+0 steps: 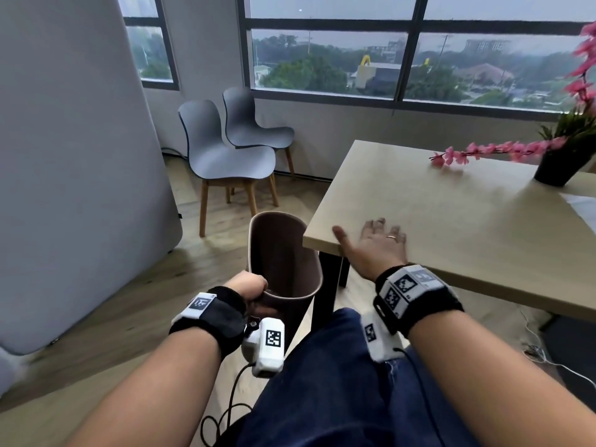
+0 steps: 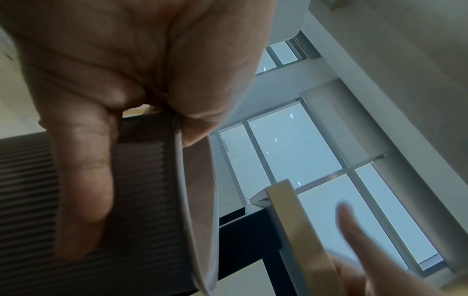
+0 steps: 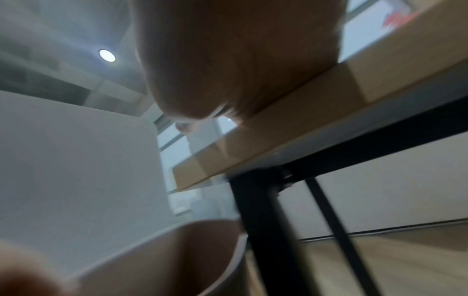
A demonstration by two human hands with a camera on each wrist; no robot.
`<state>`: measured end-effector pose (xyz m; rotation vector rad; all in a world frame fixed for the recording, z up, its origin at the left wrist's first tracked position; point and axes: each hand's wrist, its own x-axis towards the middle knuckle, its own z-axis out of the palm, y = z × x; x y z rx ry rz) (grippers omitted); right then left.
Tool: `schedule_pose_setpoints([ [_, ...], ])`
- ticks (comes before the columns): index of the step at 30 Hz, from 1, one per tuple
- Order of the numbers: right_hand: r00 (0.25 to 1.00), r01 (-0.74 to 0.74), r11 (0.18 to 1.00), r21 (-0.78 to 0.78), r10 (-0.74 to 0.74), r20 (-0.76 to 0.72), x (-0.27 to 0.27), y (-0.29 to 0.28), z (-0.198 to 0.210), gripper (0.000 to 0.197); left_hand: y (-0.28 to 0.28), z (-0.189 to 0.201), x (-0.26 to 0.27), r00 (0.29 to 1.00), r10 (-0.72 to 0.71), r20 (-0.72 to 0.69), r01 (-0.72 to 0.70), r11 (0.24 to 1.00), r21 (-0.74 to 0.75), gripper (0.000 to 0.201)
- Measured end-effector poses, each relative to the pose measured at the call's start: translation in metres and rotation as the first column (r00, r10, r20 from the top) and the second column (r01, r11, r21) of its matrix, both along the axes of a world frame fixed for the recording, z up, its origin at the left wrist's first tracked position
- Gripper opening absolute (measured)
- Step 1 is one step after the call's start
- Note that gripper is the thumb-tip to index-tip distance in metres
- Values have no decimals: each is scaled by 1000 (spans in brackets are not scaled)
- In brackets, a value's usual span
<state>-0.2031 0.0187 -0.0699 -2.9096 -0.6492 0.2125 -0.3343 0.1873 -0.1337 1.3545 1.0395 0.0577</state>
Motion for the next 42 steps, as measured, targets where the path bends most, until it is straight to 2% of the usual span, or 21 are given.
schedule_pose_setpoints([
  [2,976,-217,975,36,217,9,-21,18,-3,88,1,-1,0,1000,-8,4,8,1000,-12,20],
  [5,839,-495,798,343,541,-47,-37,25,2,60,-1,1,-1,1000,3,19,-3,1000,-16,22],
  [6,862,-458,759,463,506,25,-32,20,4,56,-1,2,-1,1000,4,27,-3,1000,-17,22],
  [8,976,-212,797,566,142,166,-7,4,8,58,-2,3,-2,999,-9,39,10,1000,-29,20],
  [10,982,116,900,421,-166,86,25,-19,11,73,-2,5,-3,999,-13,50,16,999,-48,19],
  [12,972,233,959,164,-229,-46,37,-30,9,89,-4,6,-4,998,-21,54,24,998,-54,19],
  [14,996,88,996,11,-88,-6,26,-19,3,94,-5,7,-3,998,-18,60,22,998,-60,20],
  [16,975,-214,977,11,213,59,-1,2,-4,88,-5,7,-3,998,-10,66,14,997,-72,21],
  [18,839,-536,829,159,543,-3,-31,20,-5,73,-5,7,-3,998,-3,64,7,998,-58,21],
  [20,713,-624,669,404,699,-55,-42,25,-5,57,-5,7,-2,999,0,51,1,1000,-22,22],
  [22,858,-482,714,508,503,108,-25,20,-3,56,-5,7,-3,998,5,67,-2,999,-33,22],
  [24,980,-136,919,369,69,188,11,4,0,68,-5,7,-3,997,9,71,-5,999,-48,19],
  [26,978,201,966,166,-206,18,41,-16,6,85,-3,7,-3,997,11,71,-6,998,-65,18],
  [28,963,262,964,39,-258,-76,48,-18,7,95,-3,9,-3,997,12,73,-6,997,-83,18],
  [31,995,-102,995,0,102,19,19,11,4,93,-1,6,-1,997,12,78,-4,995,-101,20],
  [33,872,-466,870,164,483,-82,-19,32,7,75,0,4,0,997,5,82,3,994,-105,20],
  [35,714,-581,700,416,684,-153,-40,36,11,56,3,2,2,997,-4,78,12,995,-100,22],
  [37,846,-477,704,526,531,56,-25,25,12,53,1,5,0,997,-3,78,11,994,-107,19],
  [39,981,-111,909,401,37,189,11,1,10,65,-1,9,-3,997,13,77,-4,993,-114,20],
  [41,953,288,932,221,-301,29,40,-31,11,81,-4,13,-4,997,2,78,6,994,-109,21],
  [42,937,350,927,134,-345,-54,45,-38,11,87,-5,14,-5,997,-5,77,13,995,-104,21],
])
